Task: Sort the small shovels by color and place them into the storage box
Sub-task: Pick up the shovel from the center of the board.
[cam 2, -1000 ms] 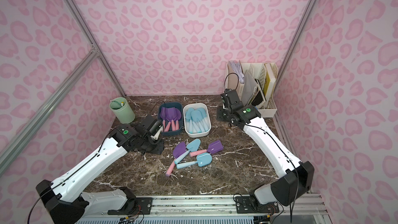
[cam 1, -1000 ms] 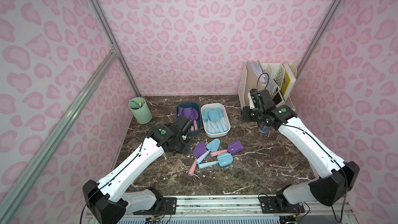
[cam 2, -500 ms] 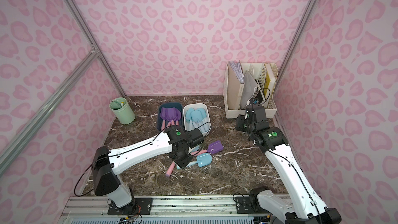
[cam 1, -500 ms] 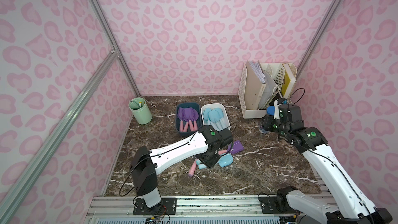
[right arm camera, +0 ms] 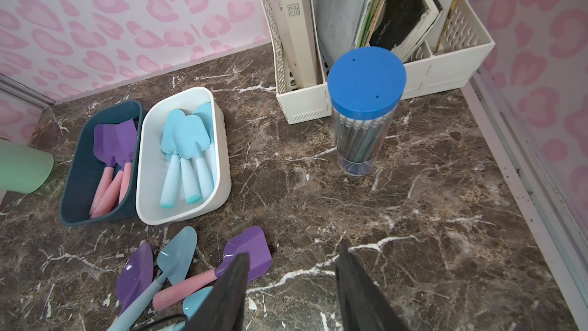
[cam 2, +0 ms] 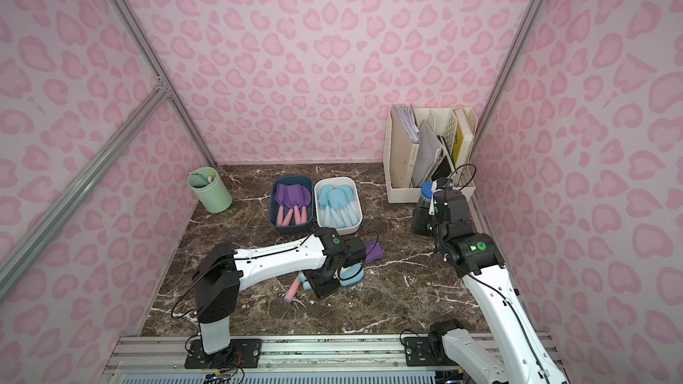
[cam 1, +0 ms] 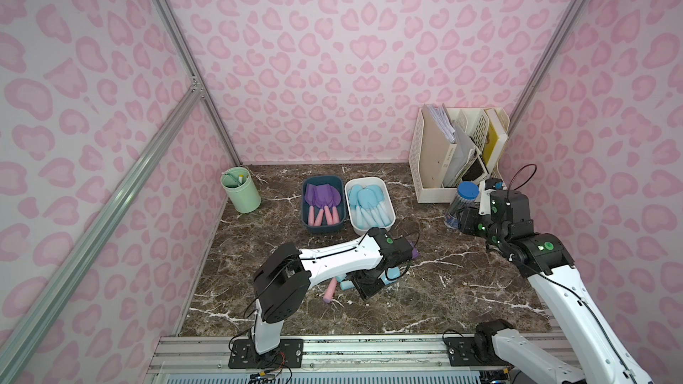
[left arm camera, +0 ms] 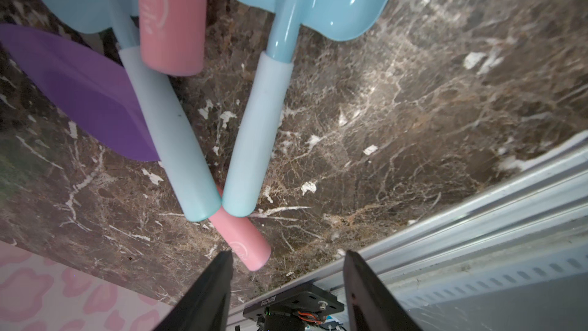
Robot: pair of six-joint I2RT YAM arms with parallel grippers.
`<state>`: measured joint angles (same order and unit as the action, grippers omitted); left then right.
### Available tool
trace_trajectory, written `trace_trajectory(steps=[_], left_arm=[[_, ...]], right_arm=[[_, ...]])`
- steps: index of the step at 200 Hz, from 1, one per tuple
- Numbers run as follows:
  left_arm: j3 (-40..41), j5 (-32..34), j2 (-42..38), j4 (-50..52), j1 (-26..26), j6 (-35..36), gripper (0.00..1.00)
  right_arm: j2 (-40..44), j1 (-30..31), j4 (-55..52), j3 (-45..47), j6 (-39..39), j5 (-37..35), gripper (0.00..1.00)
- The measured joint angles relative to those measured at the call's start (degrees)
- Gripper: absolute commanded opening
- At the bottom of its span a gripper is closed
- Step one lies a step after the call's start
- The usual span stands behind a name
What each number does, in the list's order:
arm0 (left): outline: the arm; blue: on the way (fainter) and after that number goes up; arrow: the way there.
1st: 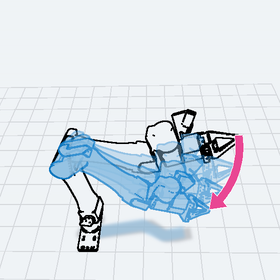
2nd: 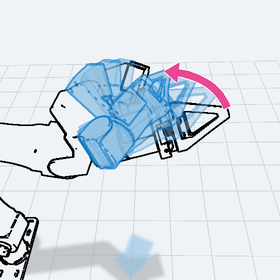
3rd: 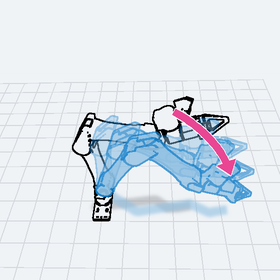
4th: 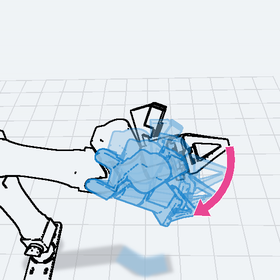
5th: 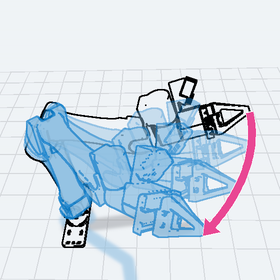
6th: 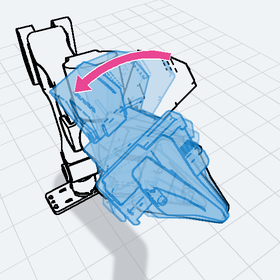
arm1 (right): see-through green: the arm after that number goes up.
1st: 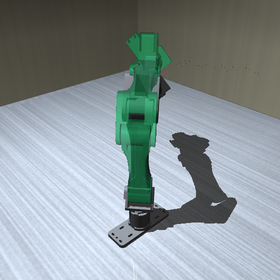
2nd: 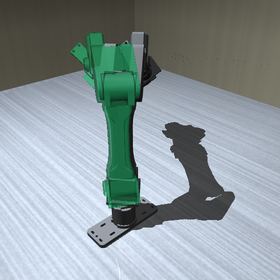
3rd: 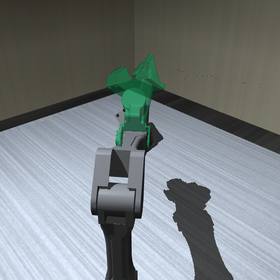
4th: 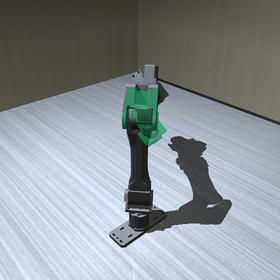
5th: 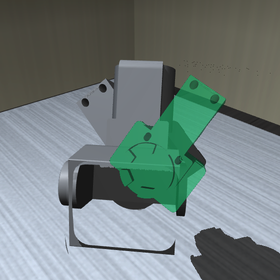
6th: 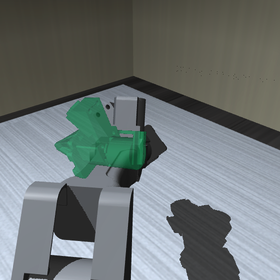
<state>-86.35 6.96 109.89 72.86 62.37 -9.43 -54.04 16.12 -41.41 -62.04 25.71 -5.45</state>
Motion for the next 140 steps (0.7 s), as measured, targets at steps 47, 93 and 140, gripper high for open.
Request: trace_trajectory(steps=[47,93,140], left_arm=[[0.0,1.1,2.7,-1.5,0.0,2.8,0.60],[-0.2,2.4,5.2,-2.3,-0.6,5.1,0.59],[-1.0,3.0,6.6,-3.3,-1.7,6.6,0.59]], right_arm=[[0.3,-0.1,0.5,0.2,0.0,0.2,0.50],[0.5,-0.1,0.4,0.7,0.0,0.4,0.50],[0.9,-0.1,0.7,1.5,0.0,0.4,0.50]])
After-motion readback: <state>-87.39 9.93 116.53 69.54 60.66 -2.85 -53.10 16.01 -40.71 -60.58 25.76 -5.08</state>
